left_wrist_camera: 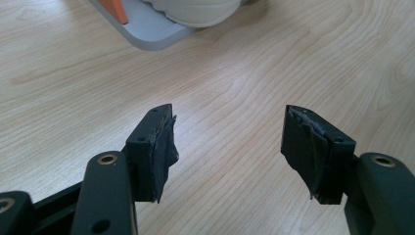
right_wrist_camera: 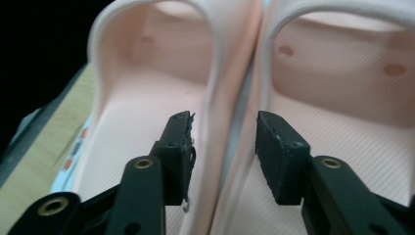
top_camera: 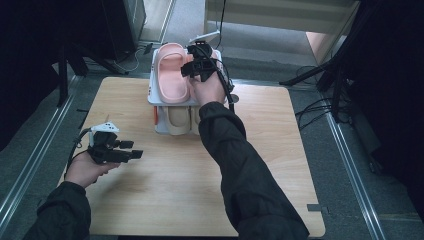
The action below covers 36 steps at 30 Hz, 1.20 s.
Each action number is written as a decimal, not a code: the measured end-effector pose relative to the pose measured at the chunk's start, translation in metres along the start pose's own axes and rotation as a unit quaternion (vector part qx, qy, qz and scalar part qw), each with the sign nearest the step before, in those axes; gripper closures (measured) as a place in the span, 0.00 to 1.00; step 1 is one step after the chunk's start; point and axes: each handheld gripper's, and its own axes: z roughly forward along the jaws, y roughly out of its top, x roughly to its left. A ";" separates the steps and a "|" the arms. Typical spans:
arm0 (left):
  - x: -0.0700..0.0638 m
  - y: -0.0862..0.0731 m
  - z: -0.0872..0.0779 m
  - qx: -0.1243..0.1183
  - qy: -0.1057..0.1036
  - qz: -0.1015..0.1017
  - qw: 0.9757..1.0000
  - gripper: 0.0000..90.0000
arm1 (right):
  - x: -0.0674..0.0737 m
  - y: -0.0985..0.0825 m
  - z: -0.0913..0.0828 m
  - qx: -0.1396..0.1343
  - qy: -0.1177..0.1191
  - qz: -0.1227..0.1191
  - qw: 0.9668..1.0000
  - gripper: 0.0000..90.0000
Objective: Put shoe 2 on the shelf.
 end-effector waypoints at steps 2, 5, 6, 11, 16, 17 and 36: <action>0.000 0.000 0.000 0.001 0.000 -0.003 1.000 0.40 | 0.000 -0.005 -0.006 -0.003 0.022 -0.013 1.000 0.69; 0.001 0.000 0.001 0.004 0.004 -0.004 1.000 0.40 | 0.000 -0.013 -0.015 -0.004 0.047 -0.033 0.998 0.70; 0.001 0.000 0.001 0.004 0.005 -0.004 1.000 0.40 | -0.001 -0.016 -0.019 -0.006 0.056 -0.041 0.998 0.70; 0.000 0.000 0.002 0.008 0.006 -0.005 1.000 0.39 | -0.003 -0.032 -0.036 -0.022 0.104 -0.067 0.992 0.71; -0.001 -0.001 0.003 0.010 0.007 -0.010 1.000 0.39 | -0.007 -0.053 -0.049 -0.028 0.139 -0.097 0.985 0.71; -0.001 -0.001 0.004 0.012 0.008 -0.008 1.000 0.39 | -0.008 -0.058 -0.051 -0.030 0.146 -0.105 0.983 0.71; -0.005 -0.001 0.007 0.009 0.015 -0.007 1.000 0.37 | -0.041 -0.153 -0.054 -0.025 0.208 -0.176 0.962 0.66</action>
